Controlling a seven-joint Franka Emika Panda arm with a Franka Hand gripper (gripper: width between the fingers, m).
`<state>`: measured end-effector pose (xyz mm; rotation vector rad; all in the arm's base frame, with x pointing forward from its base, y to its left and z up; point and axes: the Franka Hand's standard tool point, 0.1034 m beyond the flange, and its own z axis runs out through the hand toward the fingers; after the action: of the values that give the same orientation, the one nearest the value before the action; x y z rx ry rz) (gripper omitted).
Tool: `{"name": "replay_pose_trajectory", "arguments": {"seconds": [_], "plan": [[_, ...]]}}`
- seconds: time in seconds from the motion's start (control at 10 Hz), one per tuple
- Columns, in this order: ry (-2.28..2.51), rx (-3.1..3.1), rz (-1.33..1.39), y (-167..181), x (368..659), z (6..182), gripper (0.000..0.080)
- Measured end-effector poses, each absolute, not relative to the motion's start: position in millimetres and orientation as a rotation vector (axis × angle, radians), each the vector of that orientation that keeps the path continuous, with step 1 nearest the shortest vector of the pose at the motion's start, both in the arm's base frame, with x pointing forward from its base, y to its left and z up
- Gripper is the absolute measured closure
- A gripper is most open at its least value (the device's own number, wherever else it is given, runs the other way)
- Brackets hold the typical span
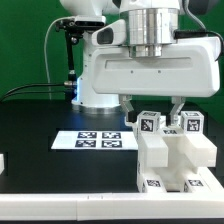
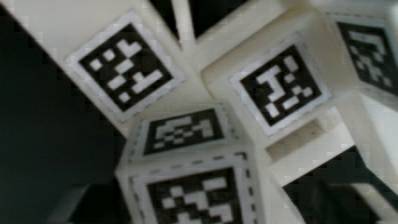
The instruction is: Assemble chair
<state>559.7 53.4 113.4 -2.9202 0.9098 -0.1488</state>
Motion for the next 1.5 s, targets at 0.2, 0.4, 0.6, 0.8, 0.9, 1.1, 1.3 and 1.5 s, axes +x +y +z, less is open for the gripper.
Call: {"name": "replay_pose_trajectory", "arguments": {"seconds": [0.2, 0.4, 0.6, 0.8, 0.9, 1.1, 1.3, 1.5], "plan": [[0.955, -2.904, -0.145, 52.2, 559.3, 112.7, 0.0515], [1.182, -2.811, -0.121, 51.4, 558.7, 112.9, 0.0515], [1.499, -2.657, -0.052, 49.2, 556.7, 113.0, 0.0515], [1.85, -2.387, -0.007, 46.8, 554.8, 112.2, 0.0515], [1.96, -2.29, 0.007, 46.8, 554.3, 112.3, 0.0515], [2.109, -2.154, 0.025, 47.4, 552.9, 112.0, 0.0515], [2.228, -2.031, 0.037, 47.2, 552.4, 112.1, 0.0515], [2.325, -1.916, 0.05, 47.3, 552.4, 112.7, 0.0515]]}}
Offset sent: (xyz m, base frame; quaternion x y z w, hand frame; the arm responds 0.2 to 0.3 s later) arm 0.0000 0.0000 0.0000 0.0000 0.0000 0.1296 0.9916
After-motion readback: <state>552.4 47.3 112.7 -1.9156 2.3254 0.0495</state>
